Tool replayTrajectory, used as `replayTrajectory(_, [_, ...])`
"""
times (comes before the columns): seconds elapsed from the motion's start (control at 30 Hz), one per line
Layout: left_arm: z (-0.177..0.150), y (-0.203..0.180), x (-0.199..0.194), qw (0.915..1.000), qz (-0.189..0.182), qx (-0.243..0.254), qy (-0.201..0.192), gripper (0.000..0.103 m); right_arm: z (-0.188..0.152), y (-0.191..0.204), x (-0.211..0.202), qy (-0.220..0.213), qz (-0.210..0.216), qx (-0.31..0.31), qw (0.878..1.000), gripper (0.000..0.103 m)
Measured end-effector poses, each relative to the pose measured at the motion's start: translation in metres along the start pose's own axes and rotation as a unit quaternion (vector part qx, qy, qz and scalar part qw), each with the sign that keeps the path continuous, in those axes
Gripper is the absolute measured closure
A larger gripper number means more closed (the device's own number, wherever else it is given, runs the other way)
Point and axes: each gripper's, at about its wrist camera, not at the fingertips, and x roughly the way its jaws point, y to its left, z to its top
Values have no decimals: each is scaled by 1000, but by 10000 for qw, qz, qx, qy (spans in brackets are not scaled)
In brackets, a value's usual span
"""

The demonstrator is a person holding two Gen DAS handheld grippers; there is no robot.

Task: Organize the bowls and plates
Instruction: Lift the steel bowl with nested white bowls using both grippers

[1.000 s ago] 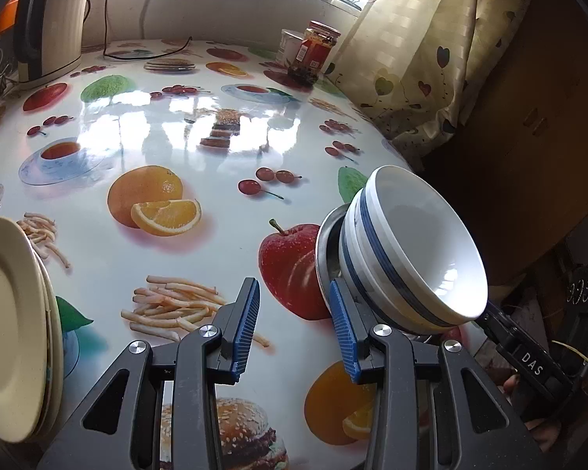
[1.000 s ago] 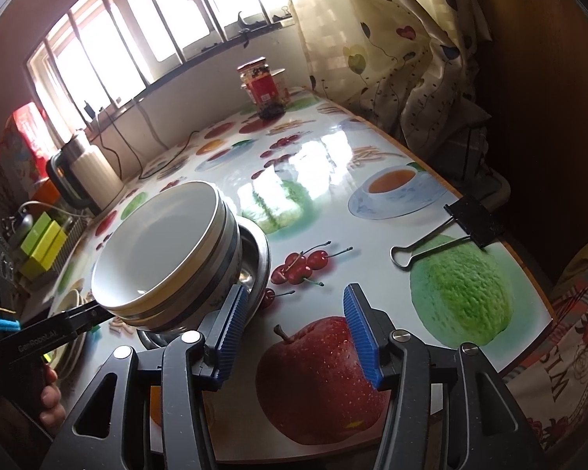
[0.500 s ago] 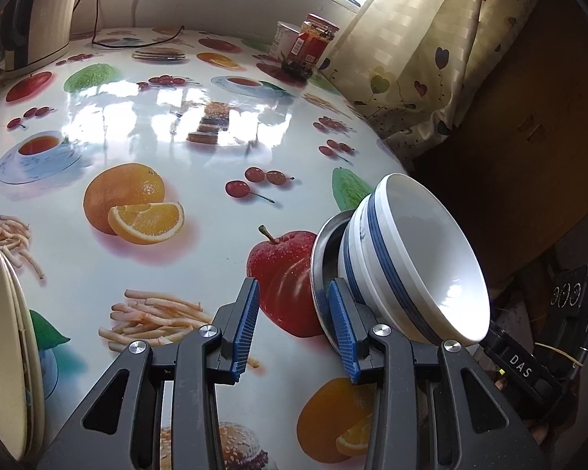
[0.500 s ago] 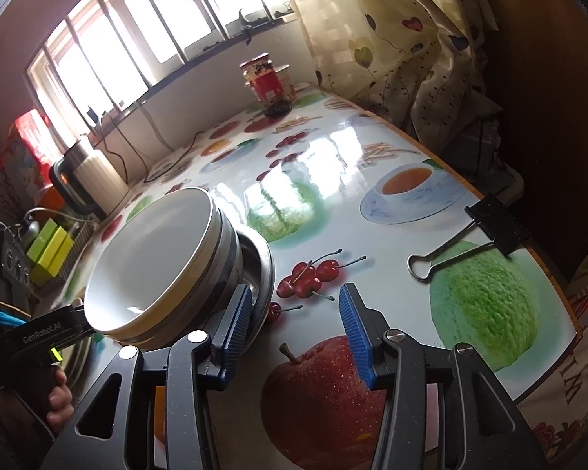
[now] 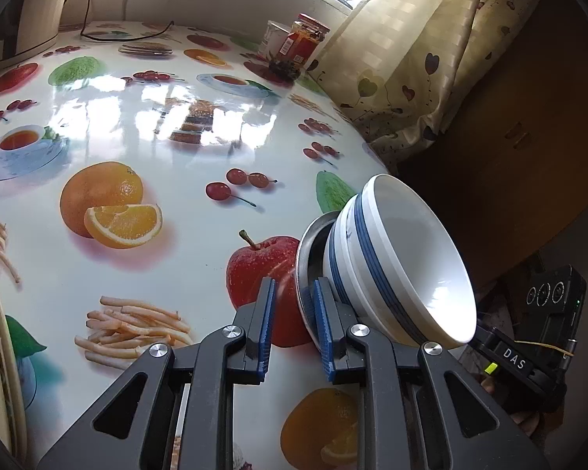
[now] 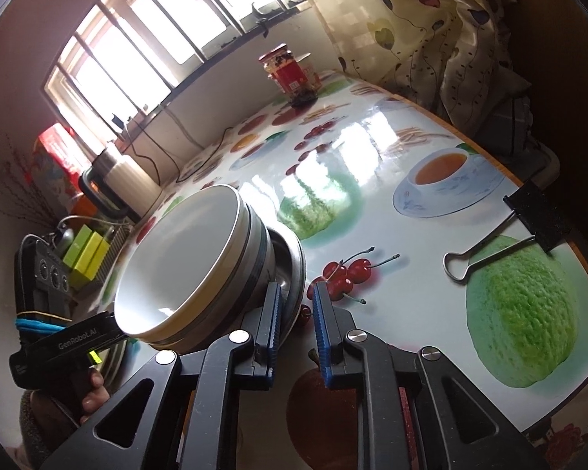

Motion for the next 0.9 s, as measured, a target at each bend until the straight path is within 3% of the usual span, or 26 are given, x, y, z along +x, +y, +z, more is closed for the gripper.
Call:
replayTrajectory(0.47, [2,5,3,9994,-309,-169,46,92,1,-19,2,81,647,469,9968,91])
replayTrajectory(0.9, [0,0,1,9998,-182,-21,-1,93,-2,-21,1,48,734,583,9956,91])
